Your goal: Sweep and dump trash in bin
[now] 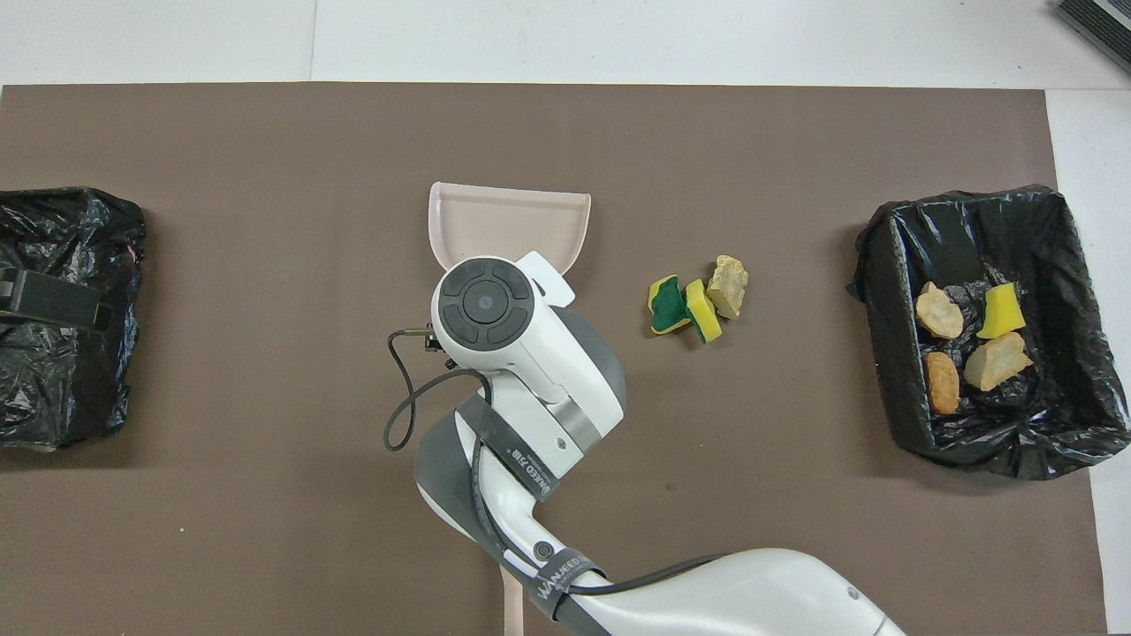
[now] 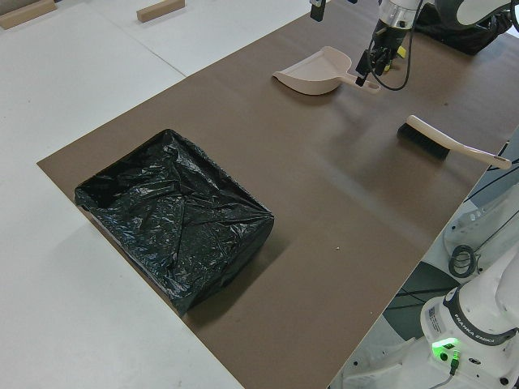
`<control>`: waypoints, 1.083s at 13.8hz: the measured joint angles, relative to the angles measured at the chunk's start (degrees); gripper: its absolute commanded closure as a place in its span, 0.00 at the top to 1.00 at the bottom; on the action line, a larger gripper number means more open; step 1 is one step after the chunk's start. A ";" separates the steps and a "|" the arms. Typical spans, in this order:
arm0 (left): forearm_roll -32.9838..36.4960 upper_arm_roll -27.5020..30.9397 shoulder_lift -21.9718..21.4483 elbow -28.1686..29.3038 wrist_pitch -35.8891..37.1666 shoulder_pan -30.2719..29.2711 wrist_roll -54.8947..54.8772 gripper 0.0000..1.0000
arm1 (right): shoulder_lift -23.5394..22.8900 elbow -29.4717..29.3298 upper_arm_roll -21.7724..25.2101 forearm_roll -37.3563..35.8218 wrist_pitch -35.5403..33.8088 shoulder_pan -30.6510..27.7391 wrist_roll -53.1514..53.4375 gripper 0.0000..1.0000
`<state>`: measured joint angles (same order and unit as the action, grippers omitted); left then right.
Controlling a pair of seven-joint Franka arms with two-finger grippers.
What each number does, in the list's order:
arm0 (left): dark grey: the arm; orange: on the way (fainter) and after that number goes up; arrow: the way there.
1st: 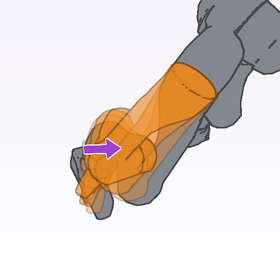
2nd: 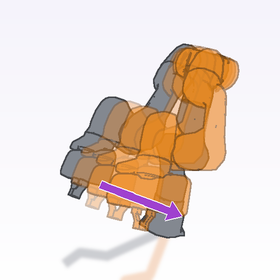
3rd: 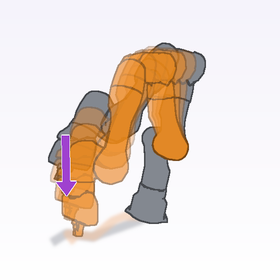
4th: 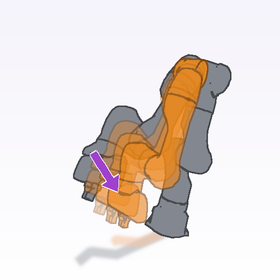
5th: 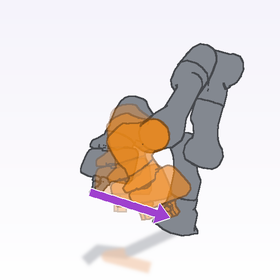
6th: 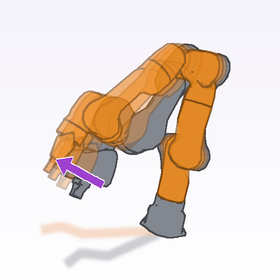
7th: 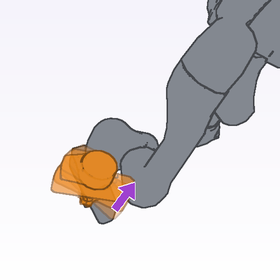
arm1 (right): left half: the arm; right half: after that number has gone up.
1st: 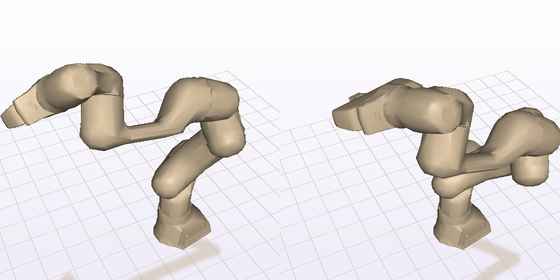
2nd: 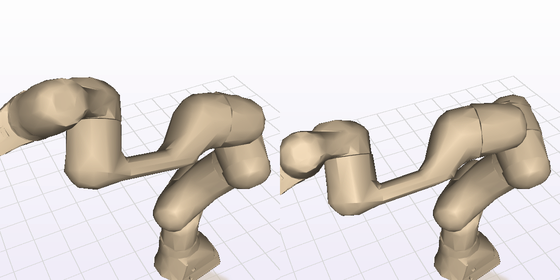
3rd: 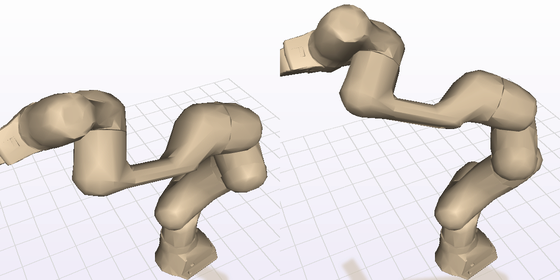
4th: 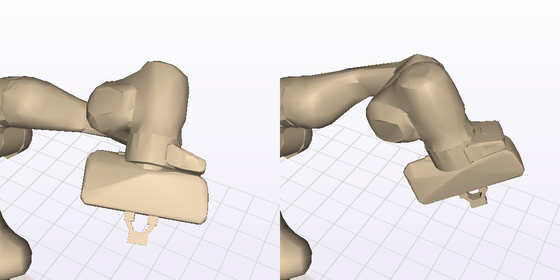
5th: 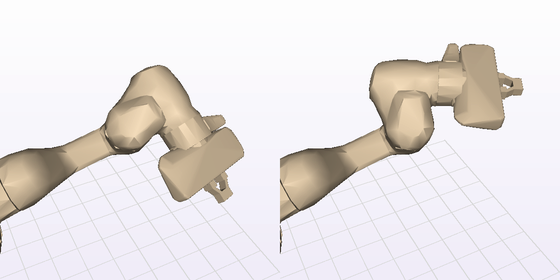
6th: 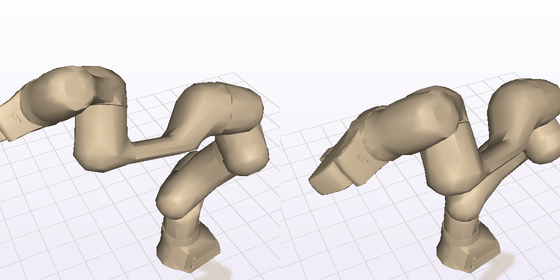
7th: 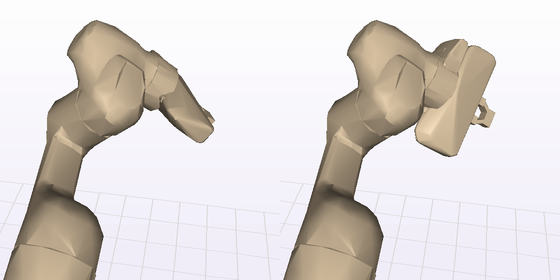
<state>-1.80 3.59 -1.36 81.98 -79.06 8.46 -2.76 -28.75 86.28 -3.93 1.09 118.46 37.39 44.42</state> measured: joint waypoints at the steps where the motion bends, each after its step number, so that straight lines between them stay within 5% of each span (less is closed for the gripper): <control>1: 0.00 0.04 -0.02 0.00 0.16 0.00 0.00 1.00 | 2.28 2.85 -0.04 0.01 -0.02 0.05 0.00 1.00; 8: 0.00 0.06 -0.04 0.00 0.28 -0.01 0.00 1.00 | 17.83 21.42 -0.27 0.77 -0.02 4.99 0.19 1.00; 15: -0.04 -1.59 1.31 0.32 -8.02 1.10 0.00 1.00 | 27.10 38.12 -0.34 5.72 4.44 14.58 5.91 0.99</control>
<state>-1.85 1.99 -0.05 82.30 -87.08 9.56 -2.76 -1.65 124.39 -4.27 6.81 122.90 51.96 50.33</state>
